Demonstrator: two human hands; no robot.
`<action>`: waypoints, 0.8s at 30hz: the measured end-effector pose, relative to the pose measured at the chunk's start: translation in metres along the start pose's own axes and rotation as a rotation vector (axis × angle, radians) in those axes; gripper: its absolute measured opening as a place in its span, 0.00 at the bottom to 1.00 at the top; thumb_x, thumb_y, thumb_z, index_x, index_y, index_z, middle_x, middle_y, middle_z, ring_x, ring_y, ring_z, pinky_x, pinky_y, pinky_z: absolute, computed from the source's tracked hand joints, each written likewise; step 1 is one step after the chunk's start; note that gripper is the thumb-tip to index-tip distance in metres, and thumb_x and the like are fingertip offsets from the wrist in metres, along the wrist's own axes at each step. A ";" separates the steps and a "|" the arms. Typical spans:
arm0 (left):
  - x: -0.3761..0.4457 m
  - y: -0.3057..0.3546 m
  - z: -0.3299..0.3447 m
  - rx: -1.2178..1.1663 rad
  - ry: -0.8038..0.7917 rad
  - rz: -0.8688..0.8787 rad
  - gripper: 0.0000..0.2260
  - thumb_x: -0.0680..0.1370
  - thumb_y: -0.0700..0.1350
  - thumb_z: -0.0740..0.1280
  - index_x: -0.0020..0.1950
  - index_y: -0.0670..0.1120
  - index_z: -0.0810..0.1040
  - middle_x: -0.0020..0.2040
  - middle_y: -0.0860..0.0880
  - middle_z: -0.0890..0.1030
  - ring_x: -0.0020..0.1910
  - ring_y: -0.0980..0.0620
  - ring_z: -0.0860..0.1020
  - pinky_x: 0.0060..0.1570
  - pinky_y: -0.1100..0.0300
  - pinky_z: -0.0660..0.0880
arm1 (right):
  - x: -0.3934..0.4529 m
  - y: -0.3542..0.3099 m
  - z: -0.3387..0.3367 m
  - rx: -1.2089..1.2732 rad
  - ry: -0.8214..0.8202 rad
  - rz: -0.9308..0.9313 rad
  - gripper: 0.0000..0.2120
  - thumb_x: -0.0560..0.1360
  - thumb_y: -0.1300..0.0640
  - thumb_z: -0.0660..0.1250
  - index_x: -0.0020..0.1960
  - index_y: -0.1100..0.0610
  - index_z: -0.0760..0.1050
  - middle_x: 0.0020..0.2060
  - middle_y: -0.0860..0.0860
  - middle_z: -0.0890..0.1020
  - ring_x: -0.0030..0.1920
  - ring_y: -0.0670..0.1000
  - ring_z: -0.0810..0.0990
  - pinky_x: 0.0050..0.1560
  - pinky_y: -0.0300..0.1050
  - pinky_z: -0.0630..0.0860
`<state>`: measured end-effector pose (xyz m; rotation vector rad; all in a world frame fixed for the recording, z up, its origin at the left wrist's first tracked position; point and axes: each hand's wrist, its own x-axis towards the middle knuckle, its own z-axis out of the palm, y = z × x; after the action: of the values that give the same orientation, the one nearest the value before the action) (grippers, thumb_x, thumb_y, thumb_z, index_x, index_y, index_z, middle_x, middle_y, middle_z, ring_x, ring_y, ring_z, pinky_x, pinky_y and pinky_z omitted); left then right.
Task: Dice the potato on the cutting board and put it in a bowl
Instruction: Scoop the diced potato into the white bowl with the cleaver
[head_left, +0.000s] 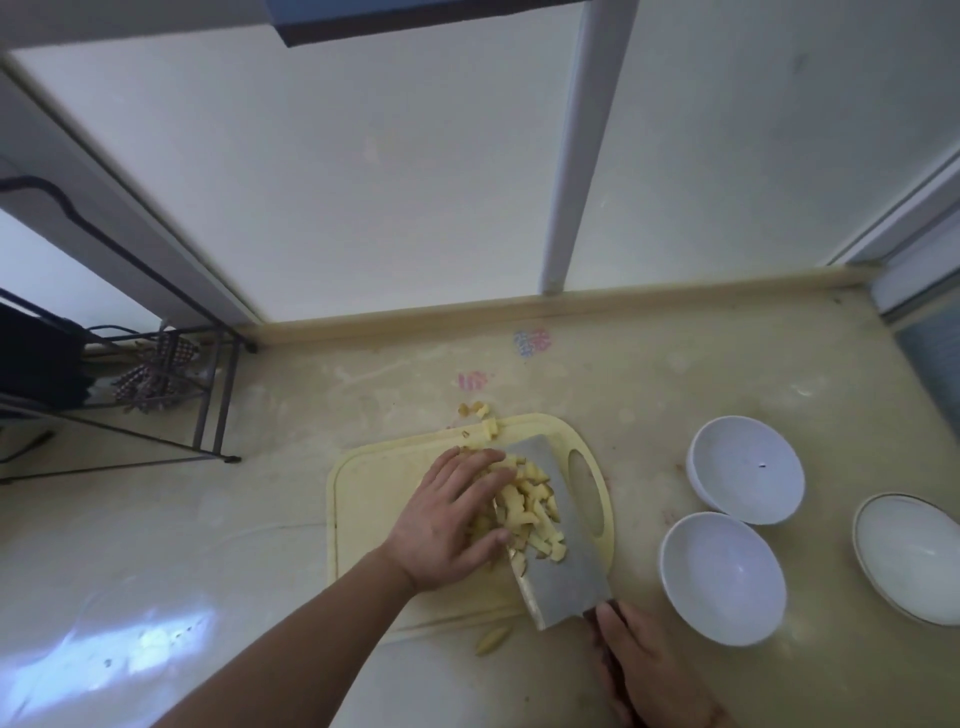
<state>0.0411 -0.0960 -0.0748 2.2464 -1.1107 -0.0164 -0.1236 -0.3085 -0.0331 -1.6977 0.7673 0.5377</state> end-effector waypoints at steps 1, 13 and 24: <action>0.000 0.000 -0.001 -0.015 0.005 -0.021 0.25 0.81 0.58 0.61 0.73 0.46 0.68 0.72 0.45 0.69 0.71 0.45 0.69 0.70 0.44 0.67 | -0.003 0.000 -0.001 -0.004 0.012 -0.006 0.17 0.81 0.56 0.60 0.35 0.56 0.76 0.24 0.49 0.76 0.26 0.45 0.74 0.34 0.40 0.71; -0.007 0.019 -0.006 -0.026 0.082 -0.064 0.22 0.83 0.56 0.59 0.68 0.42 0.74 0.64 0.46 0.73 0.64 0.47 0.72 0.62 0.47 0.73 | -0.029 0.001 -0.009 0.046 0.023 0.006 0.15 0.81 0.54 0.61 0.43 0.60 0.80 0.29 0.50 0.79 0.30 0.47 0.75 0.33 0.37 0.71; 0.051 0.113 0.006 0.021 -0.165 0.254 0.35 0.74 0.69 0.60 0.77 0.53 0.66 0.80 0.48 0.60 0.80 0.44 0.55 0.73 0.34 0.54 | -0.075 0.015 -0.049 0.273 0.098 0.060 0.15 0.80 0.57 0.63 0.37 0.60 0.80 0.26 0.55 0.78 0.25 0.51 0.75 0.32 0.44 0.70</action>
<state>-0.0082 -0.1863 -0.0058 2.1365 -1.4844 -0.0869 -0.1882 -0.3417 0.0217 -1.4590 0.9215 0.3738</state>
